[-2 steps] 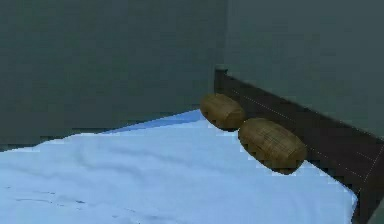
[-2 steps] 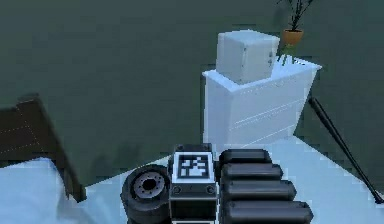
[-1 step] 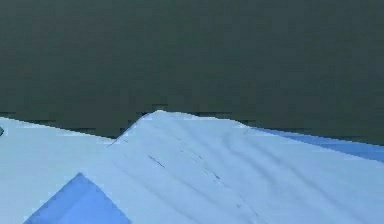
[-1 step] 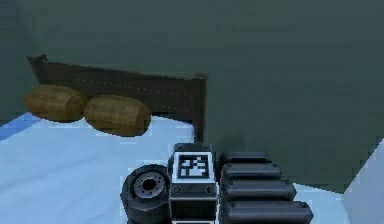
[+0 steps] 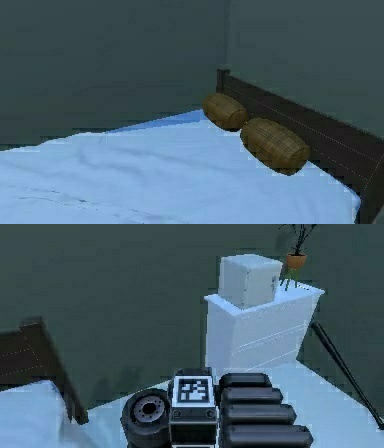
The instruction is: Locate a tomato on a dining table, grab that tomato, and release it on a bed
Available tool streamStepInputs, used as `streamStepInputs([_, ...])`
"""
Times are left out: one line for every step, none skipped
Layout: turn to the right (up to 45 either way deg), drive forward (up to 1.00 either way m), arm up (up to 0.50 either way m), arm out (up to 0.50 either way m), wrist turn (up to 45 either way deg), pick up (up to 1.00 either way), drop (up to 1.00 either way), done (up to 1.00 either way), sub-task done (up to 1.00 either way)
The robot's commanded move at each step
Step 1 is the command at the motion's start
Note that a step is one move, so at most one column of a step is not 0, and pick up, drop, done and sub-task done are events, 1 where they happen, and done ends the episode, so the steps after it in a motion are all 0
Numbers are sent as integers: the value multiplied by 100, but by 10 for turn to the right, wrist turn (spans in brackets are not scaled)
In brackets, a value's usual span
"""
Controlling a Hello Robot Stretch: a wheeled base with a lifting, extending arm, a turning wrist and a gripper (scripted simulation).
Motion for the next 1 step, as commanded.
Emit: streamStepInputs([90, 0, 0, 0, 0, 0, 0, 0, 0])
